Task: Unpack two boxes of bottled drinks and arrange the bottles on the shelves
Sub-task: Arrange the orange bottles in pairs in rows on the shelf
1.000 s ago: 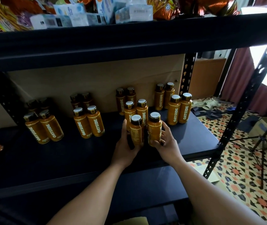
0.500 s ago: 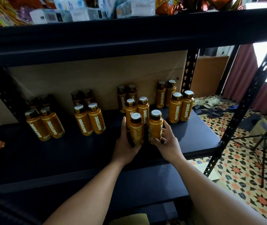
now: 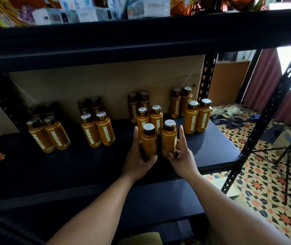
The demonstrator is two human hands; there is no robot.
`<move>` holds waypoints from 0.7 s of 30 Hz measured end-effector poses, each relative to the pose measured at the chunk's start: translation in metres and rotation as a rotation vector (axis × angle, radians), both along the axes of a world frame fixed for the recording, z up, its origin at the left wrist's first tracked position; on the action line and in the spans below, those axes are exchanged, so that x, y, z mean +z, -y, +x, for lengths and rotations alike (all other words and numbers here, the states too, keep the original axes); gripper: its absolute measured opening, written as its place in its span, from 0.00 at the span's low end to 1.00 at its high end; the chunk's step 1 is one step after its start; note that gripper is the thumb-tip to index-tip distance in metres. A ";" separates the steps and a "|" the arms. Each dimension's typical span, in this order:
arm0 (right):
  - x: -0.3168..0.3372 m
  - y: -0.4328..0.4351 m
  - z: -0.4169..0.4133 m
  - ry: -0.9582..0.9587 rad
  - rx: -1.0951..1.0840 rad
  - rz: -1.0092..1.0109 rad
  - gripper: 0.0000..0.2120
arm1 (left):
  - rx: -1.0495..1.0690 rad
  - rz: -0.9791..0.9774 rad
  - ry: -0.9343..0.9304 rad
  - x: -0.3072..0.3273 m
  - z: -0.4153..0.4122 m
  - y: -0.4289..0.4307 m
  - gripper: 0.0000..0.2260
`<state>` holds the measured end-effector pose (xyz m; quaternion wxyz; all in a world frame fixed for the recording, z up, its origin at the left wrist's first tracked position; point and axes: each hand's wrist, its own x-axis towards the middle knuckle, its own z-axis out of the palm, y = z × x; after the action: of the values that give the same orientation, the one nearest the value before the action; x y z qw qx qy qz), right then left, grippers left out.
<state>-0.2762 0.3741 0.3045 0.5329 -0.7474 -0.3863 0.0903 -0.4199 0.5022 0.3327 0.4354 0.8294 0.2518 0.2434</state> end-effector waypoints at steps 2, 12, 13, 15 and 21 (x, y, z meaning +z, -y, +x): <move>0.000 -0.001 -0.001 0.015 -0.007 0.001 0.53 | -0.026 0.025 -0.013 -0.001 -0.001 0.000 0.53; -0.003 0.001 0.002 0.012 -0.007 0.028 0.54 | -0.015 0.024 -0.009 -0.002 -0.001 -0.001 0.53; -0.003 0.002 0.003 0.006 0.003 0.026 0.54 | -0.011 0.025 -0.016 -0.002 -0.001 -0.001 0.53; -0.004 0.002 0.003 0.006 0.012 0.011 0.53 | 0.009 0.041 -0.020 -0.002 0.002 -0.001 0.53; -0.005 0.002 0.003 0.041 0.007 0.017 0.51 | 0.009 0.009 -0.017 -0.003 0.002 -0.003 0.54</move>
<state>-0.2735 0.3724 0.2997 0.5310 -0.7432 -0.4004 0.0734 -0.4177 0.5050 0.3292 0.4282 0.8323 0.2581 0.2392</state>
